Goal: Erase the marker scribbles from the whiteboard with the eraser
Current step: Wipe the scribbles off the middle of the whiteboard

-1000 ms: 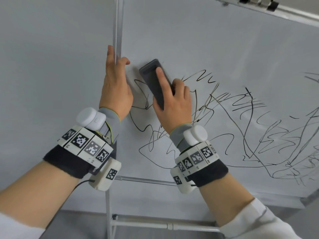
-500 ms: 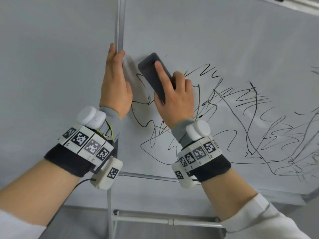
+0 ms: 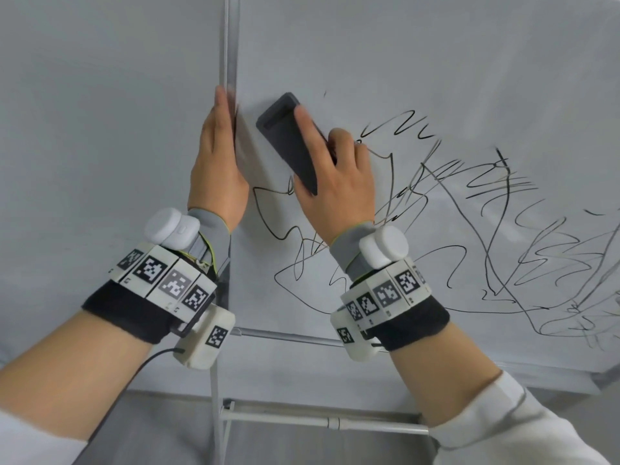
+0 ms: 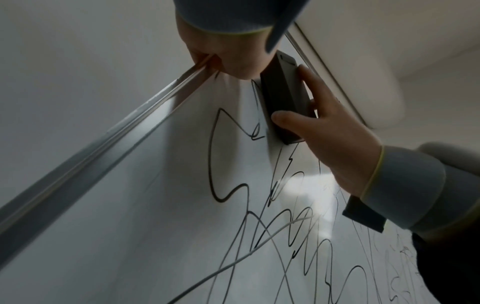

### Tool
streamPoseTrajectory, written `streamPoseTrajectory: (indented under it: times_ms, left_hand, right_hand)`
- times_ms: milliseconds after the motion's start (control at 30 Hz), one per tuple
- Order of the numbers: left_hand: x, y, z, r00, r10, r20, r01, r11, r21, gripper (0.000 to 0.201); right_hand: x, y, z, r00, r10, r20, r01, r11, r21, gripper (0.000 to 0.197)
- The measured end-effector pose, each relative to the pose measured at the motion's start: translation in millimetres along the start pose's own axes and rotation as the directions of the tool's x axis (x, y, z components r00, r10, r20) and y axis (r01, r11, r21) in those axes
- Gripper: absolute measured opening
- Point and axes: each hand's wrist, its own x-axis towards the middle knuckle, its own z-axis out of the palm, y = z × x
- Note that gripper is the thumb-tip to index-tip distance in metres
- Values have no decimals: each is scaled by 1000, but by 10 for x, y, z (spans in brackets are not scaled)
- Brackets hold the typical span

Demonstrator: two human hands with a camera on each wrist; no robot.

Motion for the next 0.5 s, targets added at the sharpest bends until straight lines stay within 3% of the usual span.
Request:
streamPoseTrajectory:
  times_ms: [133, 333, 500]
  left_hand:
    - [39, -44, 1, 1000, -9, -14, 8, 999, -31, 76]
    - [52, -109, 1, 1000, 1, 0, -1, 999, -35, 78]
    - [51, -130, -3, 1000, 0, -20, 0, 999, -34, 76]
  right_hand:
    - [11, -40, 39, 1000, -10, 15, 10, 1000, 9, 68]
    - [-392, -52, 179, 989, -37, 141, 42, 999, -35, 70]
    - [-160, -33, 72, 996, -31, 79, 32, 999, -9, 68]
